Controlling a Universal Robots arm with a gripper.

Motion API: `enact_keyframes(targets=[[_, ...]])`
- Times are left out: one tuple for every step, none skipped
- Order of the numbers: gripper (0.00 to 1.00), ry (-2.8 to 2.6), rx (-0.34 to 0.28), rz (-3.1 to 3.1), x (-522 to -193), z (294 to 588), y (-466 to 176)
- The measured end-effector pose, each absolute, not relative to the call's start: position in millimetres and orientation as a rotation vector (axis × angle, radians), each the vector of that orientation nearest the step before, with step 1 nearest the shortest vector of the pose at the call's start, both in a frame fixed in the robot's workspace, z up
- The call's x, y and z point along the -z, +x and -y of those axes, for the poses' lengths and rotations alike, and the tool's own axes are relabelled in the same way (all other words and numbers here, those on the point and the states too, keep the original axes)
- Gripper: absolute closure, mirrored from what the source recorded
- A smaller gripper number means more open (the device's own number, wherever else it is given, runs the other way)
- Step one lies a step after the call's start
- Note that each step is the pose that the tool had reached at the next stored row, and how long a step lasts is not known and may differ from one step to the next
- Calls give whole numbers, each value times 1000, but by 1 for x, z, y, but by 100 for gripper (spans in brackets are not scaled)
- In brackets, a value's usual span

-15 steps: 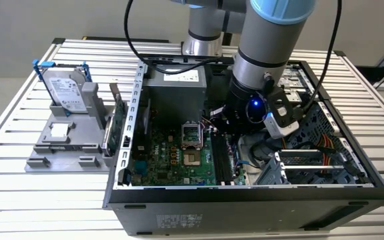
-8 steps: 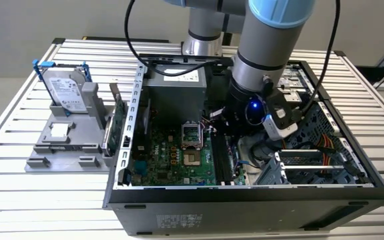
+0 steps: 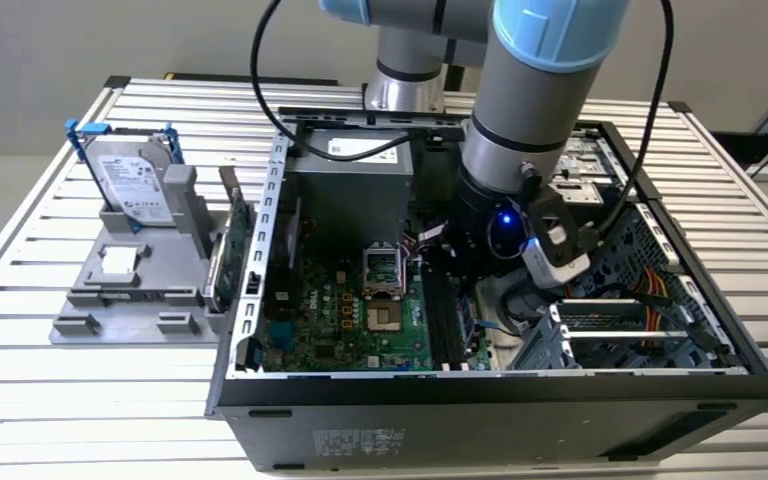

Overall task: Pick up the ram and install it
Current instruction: 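Insert the ram into the slot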

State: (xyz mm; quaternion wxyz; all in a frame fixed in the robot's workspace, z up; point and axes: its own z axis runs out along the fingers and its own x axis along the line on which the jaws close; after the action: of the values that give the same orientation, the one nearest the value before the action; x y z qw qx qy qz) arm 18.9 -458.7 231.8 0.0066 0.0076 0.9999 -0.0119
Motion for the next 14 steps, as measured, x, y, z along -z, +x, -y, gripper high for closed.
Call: enact_keyframes(targets=[[100,24,37,-3128,-232,459,19],[100,24,37,-3128,-231,460,19],[100,24,37,-3128,-231,460,19],[100,24,37,-3128,-231,461,19],[100,24,37,-3128,-230,461,19],[100,24,37,-3128,-230,462,19],[100,24,37,-3128,-230,462,19],[100,24,37,-3128,-230,463,19],[100,24,37,-3128,-230,464,19],[100,24,37,-3128,-229,464,19],[100,24,37,-3128,-229,465,19],[100,23,37,-3128,-229,466,19],[100,22,37,-3128,-229,466,19],[100,21,37,-3128,-229,466,19]])
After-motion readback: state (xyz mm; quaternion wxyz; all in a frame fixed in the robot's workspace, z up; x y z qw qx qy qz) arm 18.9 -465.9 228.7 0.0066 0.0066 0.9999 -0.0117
